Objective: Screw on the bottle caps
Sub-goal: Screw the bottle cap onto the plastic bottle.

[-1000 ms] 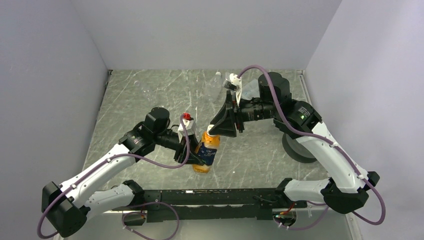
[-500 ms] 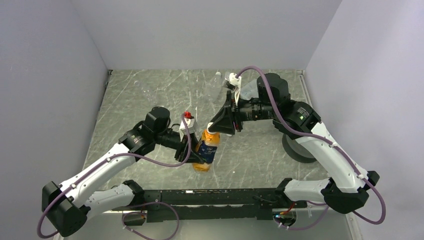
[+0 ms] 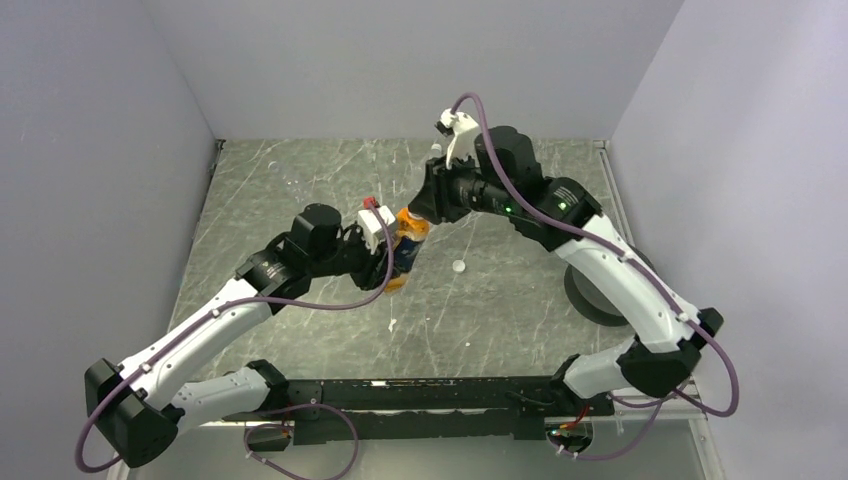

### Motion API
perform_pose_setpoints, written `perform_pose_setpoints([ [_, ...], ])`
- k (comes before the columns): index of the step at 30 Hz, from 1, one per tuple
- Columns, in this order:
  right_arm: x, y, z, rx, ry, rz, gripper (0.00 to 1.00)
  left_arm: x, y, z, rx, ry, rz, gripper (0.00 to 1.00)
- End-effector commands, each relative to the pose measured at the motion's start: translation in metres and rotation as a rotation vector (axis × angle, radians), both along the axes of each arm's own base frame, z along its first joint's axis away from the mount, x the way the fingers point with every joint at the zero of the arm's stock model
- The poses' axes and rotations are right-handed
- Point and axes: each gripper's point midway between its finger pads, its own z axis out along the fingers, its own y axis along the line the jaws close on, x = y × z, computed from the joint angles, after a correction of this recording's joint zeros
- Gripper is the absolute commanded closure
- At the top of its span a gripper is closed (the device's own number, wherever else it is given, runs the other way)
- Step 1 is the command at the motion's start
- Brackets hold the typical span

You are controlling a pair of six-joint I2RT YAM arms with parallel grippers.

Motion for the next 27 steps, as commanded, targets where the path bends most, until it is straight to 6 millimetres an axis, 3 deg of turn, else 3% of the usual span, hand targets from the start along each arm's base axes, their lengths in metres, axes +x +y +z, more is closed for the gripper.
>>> perform_pose_setpoints([
  [1,0.026,-0.018,-0.061,-0.184,0.189,-0.269,0.96,0.057,-0.002,0.092,-0.169,-0.311,0.199,1.00],
  [7,0.058,-0.020,-0.092,-0.249,0.269,-0.505,0.96,0.089,0.006,0.106,-0.209,-0.411,0.348,1.00],
  [12,0.081,-0.016,-0.106,-0.301,0.306,-0.638,0.97,0.109,0.003,0.108,-0.223,-0.450,0.414,1.00],
  [18,0.094,-0.003,-0.096,-0.256,0.312,-0.663,0.91,0.115,-0.001,0.085,-0.185,-0.432,0.430,1.00],
  [22,0.092,-0.003,-0.075,-0.192,0.292,-0.653,0.72,0.109,0.000,0.061,-0.146,-0.389,0.408,1.00],
  [27,0.087,-0.025,-0.031,-0.070,0.205,-0.643,0.25,0.082,-0.010,0.019,-0.084,-0.263,0.268,1.00],
])
